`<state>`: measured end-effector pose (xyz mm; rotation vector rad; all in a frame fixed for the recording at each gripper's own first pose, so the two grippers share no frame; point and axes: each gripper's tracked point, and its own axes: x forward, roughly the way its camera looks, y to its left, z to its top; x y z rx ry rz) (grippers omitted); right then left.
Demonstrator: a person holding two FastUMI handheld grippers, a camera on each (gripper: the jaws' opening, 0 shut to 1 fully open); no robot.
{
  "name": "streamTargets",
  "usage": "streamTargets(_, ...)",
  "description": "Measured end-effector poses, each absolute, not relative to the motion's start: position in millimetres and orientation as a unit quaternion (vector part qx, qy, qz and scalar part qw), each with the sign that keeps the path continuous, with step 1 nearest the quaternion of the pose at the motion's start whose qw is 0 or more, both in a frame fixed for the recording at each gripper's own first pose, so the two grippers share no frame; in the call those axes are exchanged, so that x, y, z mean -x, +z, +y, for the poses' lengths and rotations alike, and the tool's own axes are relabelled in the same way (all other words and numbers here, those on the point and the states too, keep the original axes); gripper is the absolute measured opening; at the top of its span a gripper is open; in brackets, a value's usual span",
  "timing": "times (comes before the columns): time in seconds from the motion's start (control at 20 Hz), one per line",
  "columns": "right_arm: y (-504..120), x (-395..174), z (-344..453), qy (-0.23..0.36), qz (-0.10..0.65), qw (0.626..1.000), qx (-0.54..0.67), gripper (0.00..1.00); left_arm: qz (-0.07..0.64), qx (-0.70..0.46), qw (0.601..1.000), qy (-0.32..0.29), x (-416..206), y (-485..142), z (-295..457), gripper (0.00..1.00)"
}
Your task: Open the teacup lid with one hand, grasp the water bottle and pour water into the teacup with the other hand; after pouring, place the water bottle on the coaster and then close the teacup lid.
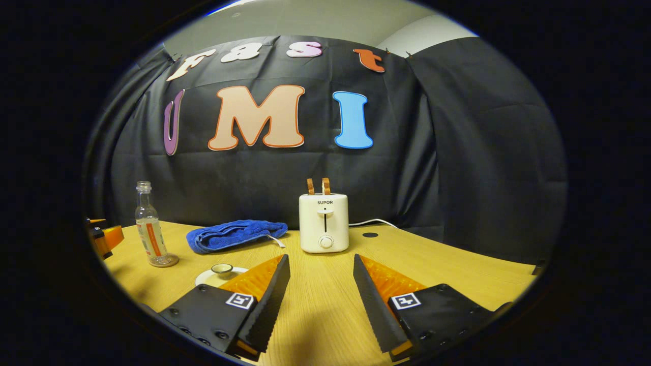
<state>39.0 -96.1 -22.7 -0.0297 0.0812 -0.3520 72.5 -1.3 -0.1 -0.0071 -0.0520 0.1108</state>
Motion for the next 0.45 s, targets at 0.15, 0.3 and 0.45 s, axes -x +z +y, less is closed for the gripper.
streamTargets(0.15, -23.6, -39.6, -96.6, -0.175, 0.04, 0.984, 0.015, 0.82, -0.027, 0.003, 0.998, 0.052, -72.6, -0.4, -2.1, 0.94)
streamTargets(0.3, -23.6, -40.0, -96.8, -0.175, 0.04, 0.984, 0.015, 0.79, -0.027, 0.003, 0.998, 0.048, -73.3, -0.4, -3.6, 0.93)
streamTargets(0.45, -24.0, -40.1, -96.9, -0.175, 0.04, 0.984, 0.015, 0.82, -0.027, 0.003, 0.998, 0.048, -73.7, -0.7, -3.3, 0.93)
